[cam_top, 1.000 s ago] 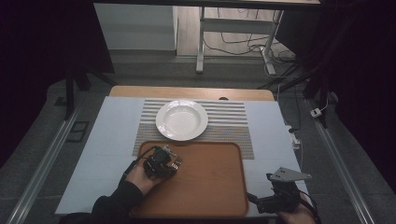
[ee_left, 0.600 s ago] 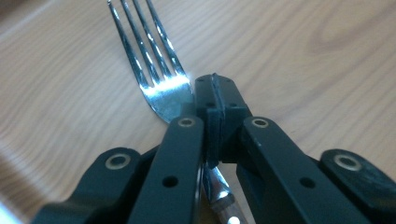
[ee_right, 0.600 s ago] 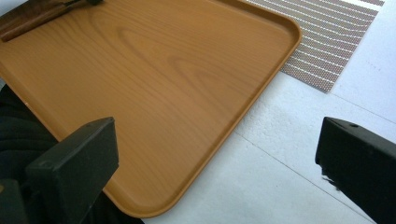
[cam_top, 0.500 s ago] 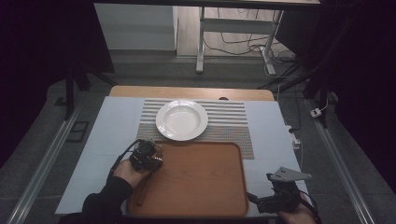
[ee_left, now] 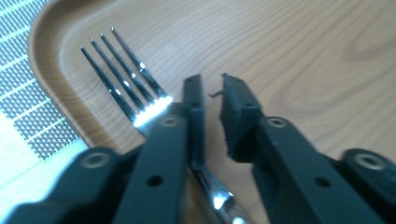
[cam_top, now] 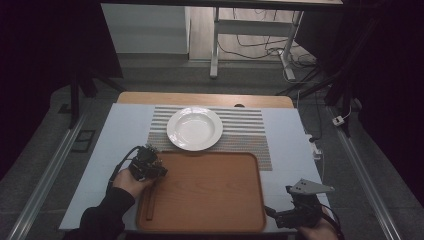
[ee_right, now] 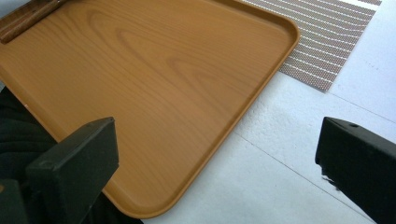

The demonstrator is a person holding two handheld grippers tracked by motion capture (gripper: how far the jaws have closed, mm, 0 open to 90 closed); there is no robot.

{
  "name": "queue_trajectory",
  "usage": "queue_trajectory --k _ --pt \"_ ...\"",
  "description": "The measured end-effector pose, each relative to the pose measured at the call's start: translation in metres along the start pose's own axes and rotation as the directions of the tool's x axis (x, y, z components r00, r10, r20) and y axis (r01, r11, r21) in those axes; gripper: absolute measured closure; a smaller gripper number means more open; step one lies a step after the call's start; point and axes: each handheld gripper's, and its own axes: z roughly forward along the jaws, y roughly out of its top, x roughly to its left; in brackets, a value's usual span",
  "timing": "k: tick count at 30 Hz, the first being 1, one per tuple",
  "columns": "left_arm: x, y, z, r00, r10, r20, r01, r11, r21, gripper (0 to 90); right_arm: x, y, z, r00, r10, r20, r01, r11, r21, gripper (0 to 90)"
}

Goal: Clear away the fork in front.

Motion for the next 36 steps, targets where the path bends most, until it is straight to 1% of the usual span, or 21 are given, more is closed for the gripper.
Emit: queue_trajectory --k 2,5,7,8,11,13,16,18,21,23,25,30,31,32,33,34,35,36 --pt "-0.002 -0.002 -0.008 0.9997 0.009 0.021 -0.008 0.9995 -0.029 64.5 0.000 0.000 0.000 1.0000 0.001 -0.001 -0.001 1.000 -0.004 0.0" --pt "-0.006 -0.007 -0.019 0.9991 0.026 0.035 -0.023 0.9974 -0.069 52.2 0.000 0.000 0.000 1.0000 0.001 0.001 -0.001 1.000 -0.002 0.0" --pt "-0.008 -0.012 -0.026 0.9979 0.044 0.047 -0.039 0.9940 -0.103 42.9 0.000 0.000 0.000 1.0000 0.000 0.004 0.000 1.000 -0.001 0.0" --pt "-0.009 -0.014 -0.029 0.9978 0.050 0.043 -0.045 0.9923 -0.116 38.5 0.000 0.000 0.000 1.0000 0.000 0.005 0.000 1.000 -0.001 0.0" --pt "-0.013 -0.021 -0.038 0.9968 0.070 0.039 -0.062 0.9842 -0.165 26.5 0.000 0.000 0.000 1.0000 0.002 0.005 -0.002 1.000 -0.001 0.0" --pt "-0.015 -0.027 -0.044 0.9954 0.085 0.043 -0.076 0.9794 -0.187 21.9 0.000 0.000 0.000 1.0000 0.002 0.005 -0.002 1.000 0.000 0.0" --pt "-0.018 -0.037 -0.051 0.9937 0.098 0.054 -0.083 0.9691 -0.232 12.2 0.000 0.000 0.000 1.0000 0.002 0.007 -0.002 1.000 0.000 0.0" --pt "-0.021 -0.045 -0.055 0.9930 0.107 0.048 -0.092 0.9638 -0.250 6.1 0.000 0.000 0.000 1.0000 0.004 0.006 -0.004 1.000 -0.002 0.0" --pt "-0.023 -0.059 -0.062 0.9928 0.115 0.033 -0.103 0.9595 -0.262 1.4 0.000 0.000 0.000 1.0000 0.006 0.006 -0.006 1.000 -0.003 0.0" --pt "-0.024 -0.069 -0.066 0.9936 0.110 0.028 -0.098 0.9585 -0.268 0.0 0.000 0.000 0.000 0.9999 0.007 0.009 -0.007 1.000 -0.001 0.0" --pt "-0.022 -0.078 -0.069 0.9944 0.103 0.022 -0.094 0.9590 -0.268 0.0 0.000 0.000 0.000 0.9999 0.006 0.013 -0.006 1.000 0.001 0.0" --pt "-0.016 -0.104 -0.076 0.9980 0.064 0.003 -0.061 0.9630 -0.263 0.0 0.001 0.000 0.000 0.9998 0.008 0.016 -0.008 1.000 0.003 0.0" --pt "-0.014 -0.110 -0.077 0.9986 0.053 -0.002 -0.052 0.9642 -0.260 0.0 0.001 0.000 0.000 0.9999 0.008 0.015 -0.008 1.000 0.003 0.0" --pt "-0.013 -0.115 -0.078 0.9991 0.042 -0.007 -0.042 0.9669 -0.252 0.0 0.001 0.000 0.000 0.9998 0.008 0.016 -0.008 1.000 0.004 0.0" --pt "-0.012 -0.118 -0.080 0.9996 0.026 -0.010 -0.027 0.9670 -0.253 0.0 0.001 0.000 0.000 0.9998 0.008 0.016 -0.008 1.000 0.005 0.0" --pt "-0.011 -0.120 -0.083 0.9999 0.014 -0.007 -0.015 0.9620 -0.273 0.0 0.001 0.000 0.000 0.9998 0.009 0.016 -0.009 1.000 0.004 0.0" --pt "-0.010 -0.122 -0.084 0.9999 0.011 -0.001 -0.011 0.9621 -0.272 0.0 0.001 0.000 0.000 0.9998 0.010 0.016 -0.010 1.000 0.004 0.0" --pt "-0.010 -0.123 -0.084 1.0000 0.003 -0.003 -0.004 0.9643 -0.265 0.0 0.002 0.000 0.000 0.9998 0.007 0.019 -0.008 1.000 0.009 0.0"
